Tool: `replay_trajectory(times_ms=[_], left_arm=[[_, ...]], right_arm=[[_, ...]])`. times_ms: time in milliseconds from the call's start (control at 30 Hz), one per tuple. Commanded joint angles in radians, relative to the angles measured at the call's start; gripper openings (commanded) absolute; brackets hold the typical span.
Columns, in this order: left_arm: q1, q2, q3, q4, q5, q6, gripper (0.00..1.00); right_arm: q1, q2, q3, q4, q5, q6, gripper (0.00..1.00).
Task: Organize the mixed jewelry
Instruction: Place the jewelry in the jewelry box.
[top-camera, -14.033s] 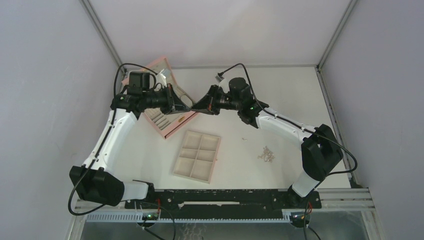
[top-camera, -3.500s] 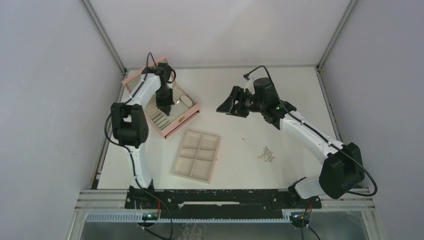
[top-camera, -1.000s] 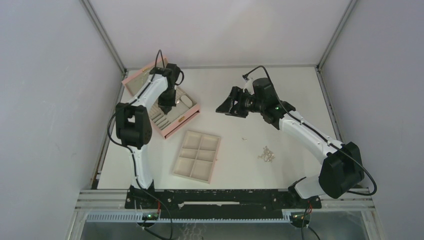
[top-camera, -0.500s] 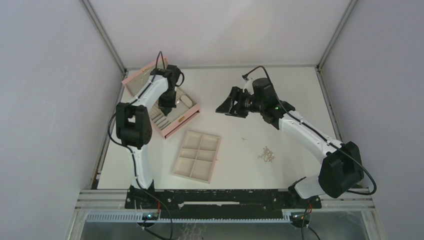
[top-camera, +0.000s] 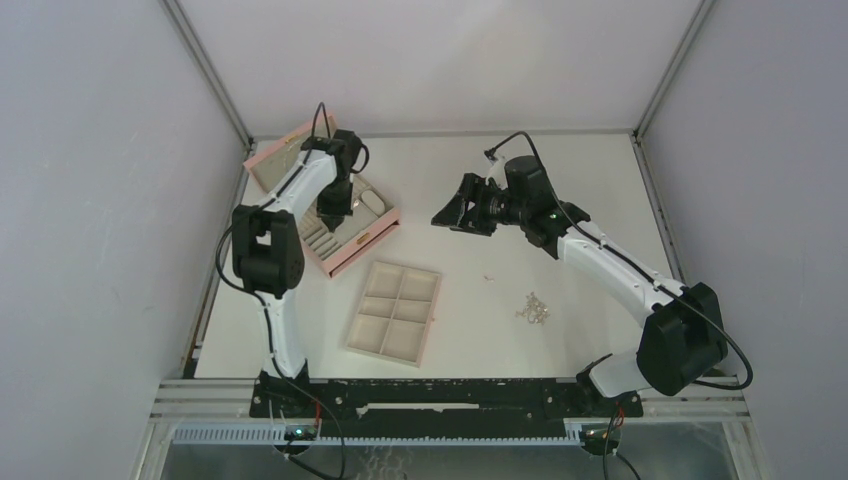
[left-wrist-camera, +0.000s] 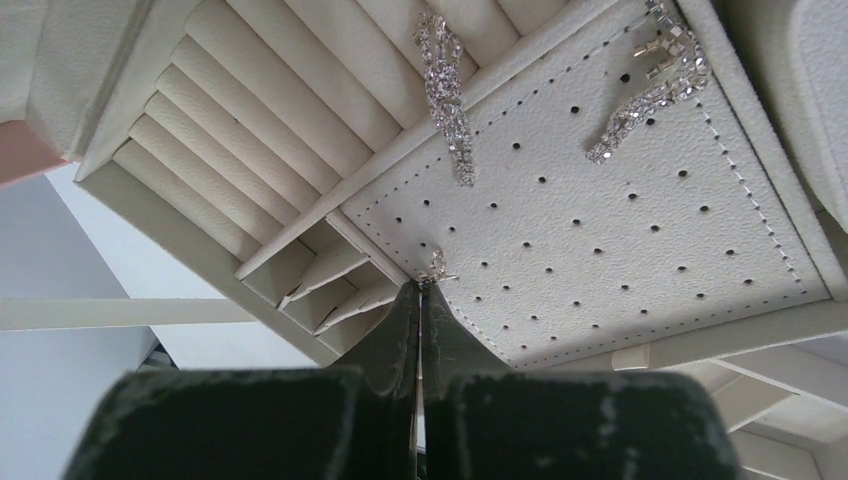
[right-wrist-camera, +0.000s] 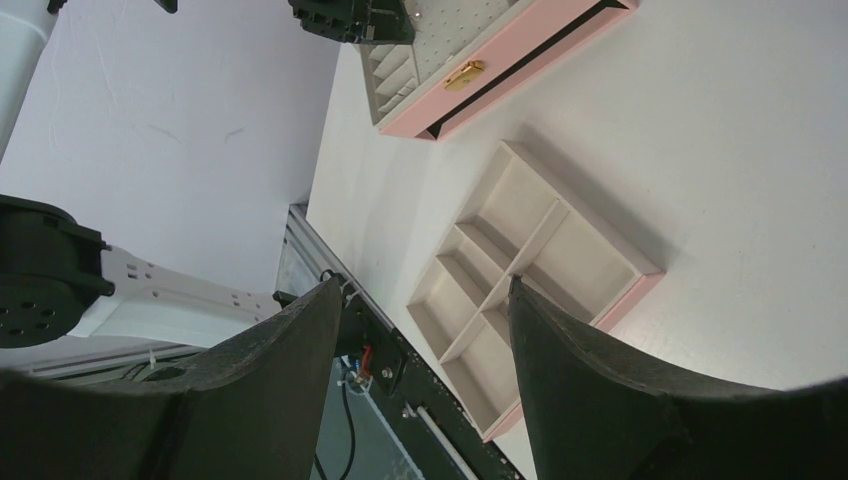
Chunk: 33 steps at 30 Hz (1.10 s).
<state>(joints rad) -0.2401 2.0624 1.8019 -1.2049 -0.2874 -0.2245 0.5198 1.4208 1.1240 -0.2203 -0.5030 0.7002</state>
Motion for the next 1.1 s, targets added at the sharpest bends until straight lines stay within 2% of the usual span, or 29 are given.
replay_trajectory(times_ms=[0, 1067], left_arm=[[-0.017, 0.012, 0.036, -0.007, -0.002, 0.022, 0.00], [-0.071, 0.063, 0.115, -0.030, -0.015, 0.039, 0.00]], right_arm=[[0.005, 0.003, 0.002, 0.035, -0.004, -0.012, 0.71], [0.005, -0.005, 0.002, 0.016, 0.005, -0.022, 0.71]])
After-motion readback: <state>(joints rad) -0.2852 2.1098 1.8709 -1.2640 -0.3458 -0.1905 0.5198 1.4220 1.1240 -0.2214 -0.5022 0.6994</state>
